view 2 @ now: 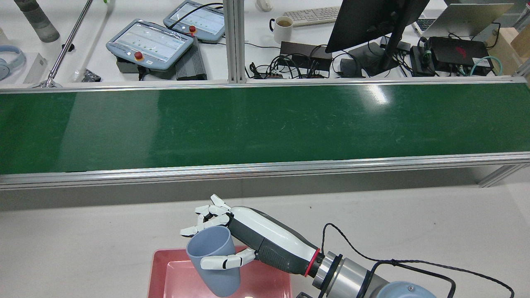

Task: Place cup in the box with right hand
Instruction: 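Lower the cup into the pink tray and open the right hand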

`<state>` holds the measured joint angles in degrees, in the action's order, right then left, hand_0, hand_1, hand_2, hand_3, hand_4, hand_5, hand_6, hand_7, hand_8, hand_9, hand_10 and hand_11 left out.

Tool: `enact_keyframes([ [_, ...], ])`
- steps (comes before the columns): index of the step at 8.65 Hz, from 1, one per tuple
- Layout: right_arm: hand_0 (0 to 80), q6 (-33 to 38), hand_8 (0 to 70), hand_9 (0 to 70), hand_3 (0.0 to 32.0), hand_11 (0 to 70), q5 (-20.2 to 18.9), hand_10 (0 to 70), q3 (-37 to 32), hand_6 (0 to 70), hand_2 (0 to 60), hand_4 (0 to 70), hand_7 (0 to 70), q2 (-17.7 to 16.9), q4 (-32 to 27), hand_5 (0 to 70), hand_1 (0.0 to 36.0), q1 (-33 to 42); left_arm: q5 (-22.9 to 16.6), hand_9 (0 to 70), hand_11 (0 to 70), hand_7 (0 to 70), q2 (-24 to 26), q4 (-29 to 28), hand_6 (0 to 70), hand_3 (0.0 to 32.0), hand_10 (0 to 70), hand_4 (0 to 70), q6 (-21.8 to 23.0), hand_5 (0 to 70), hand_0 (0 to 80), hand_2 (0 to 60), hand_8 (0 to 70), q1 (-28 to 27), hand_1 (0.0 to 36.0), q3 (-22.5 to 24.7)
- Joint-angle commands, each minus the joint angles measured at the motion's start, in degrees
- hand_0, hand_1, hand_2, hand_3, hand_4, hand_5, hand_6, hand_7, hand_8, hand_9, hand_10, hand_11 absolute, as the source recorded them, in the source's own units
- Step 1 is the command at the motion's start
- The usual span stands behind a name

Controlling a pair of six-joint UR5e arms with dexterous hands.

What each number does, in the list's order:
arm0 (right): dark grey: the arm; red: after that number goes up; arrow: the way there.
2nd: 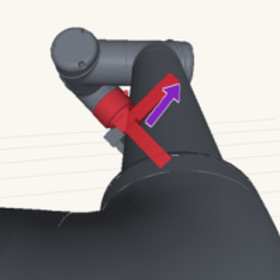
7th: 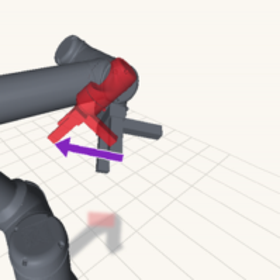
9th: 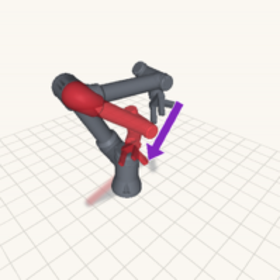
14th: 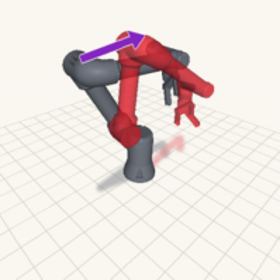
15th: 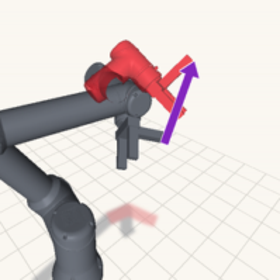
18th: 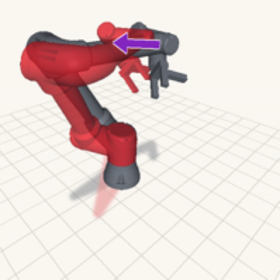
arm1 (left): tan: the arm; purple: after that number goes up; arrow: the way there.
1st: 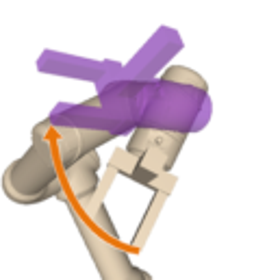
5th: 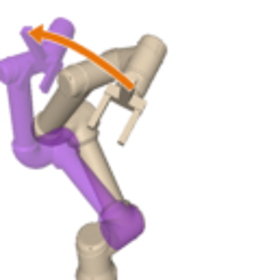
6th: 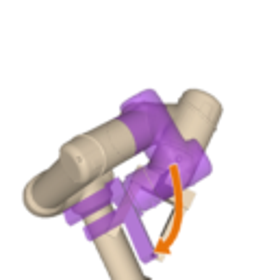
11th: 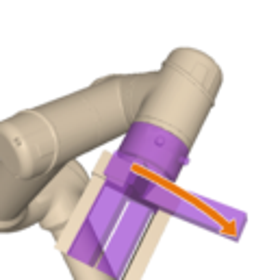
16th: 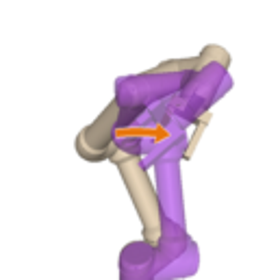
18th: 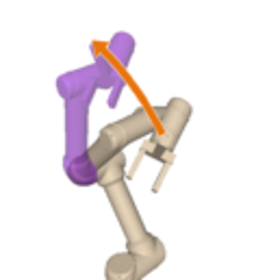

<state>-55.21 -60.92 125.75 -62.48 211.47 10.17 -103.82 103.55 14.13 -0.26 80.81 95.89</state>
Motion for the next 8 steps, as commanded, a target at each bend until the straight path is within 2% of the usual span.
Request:
enact_keyframes([
  [1,0.0,0.01,6.8,23.0,0.0,0.0,-0.08,0.2,0.02,13.0,15.8,20.3,69.5,0.08,0.08,0.0,0.0,0.29,0.02,0.0,0.0,0.0,0.07,0.02,0.0,0.0,0.0,0.0,0.0,0.0,0.0,0.0,0.0,-0.03,0.0,0.0],
  [2,0.0,0.01,7.1,23.8,0.0,0.0,0.09,0.3,0.02,13.4,14.2,22.9,70.0,0.17,0.08,0.0,0.0,0.29,0.02,0.0,0.0,0.0,-0.02,0.02,0.0,0.0,0.0,0.0,0.0,0.0,0.0,0.0,0.0,-0.03,0.0,0.0],
  [4,0.0,0.01,7.9,25.9,0.0,0.0,0.1,0.3,0.72,14.4,19.8,25.5,70.0,0.17,0.08,0.0,0.0,0.29,0.02,0.0,0.0,0.0,-0.02,0.02,0.0,0.0,0.0,0.0,0.0,0.0,0.0,0.0,0.0,-0.03,0.0,0.0],
  [5,12.7,0.01,9.8,29.1,0.0,1.3,0.01,1.5,3.34,16.2,4.2,38.2,70.0,-0.44,0.52,0.0,0.0,1.94,0.02,0.0,0.0,0.0,-0.02,0.02,0.0,0.0,0.0,0.0,0.0,0.0,0.0,0.0,0.0,-0.03,0.0,0.0],
  [6,55.0,0.01,16.9,38.9,0.0,10.8,0.09,6.1,6.93,21.8,33.0,29.1,70.0,-2.8,0.78,7.6,25.6,5.09,0.02,0.0,0.0,0.0,-0.02,0.02,0.0,0.0,0.0,0.0,0.0,0.0,0.0,0.0,0.0,0.05,0.0,0.0],
  [7,77.0,0.19,21.5,43.5,0.0,17.5,0.18,9.5,10.97,25.1,60.0,19.3,70.0,-5.69,1.92,13.6,36.0,9.47,0.02,0.0,0.0,0.0,-0.02,0.02,0.0,0.0,0.0,0.0,0.0,0.0,0.0,0.0,0.0,0.05,0.0,0.0],
  [8,75.7,1.58,23.4,45.6,0.0,21.1,0.18,11.9,13.71,26.0,60.0,16.9,70.0,-8.16,3.49,14.2,36.0,15.35,0.02,0.0,0.0,0.0,-0.02,-0.06,0.0,0.0,0.0,0.0,0.0,0.0,0.0,0.0,0.0,0.05,0.0,0.0],
])
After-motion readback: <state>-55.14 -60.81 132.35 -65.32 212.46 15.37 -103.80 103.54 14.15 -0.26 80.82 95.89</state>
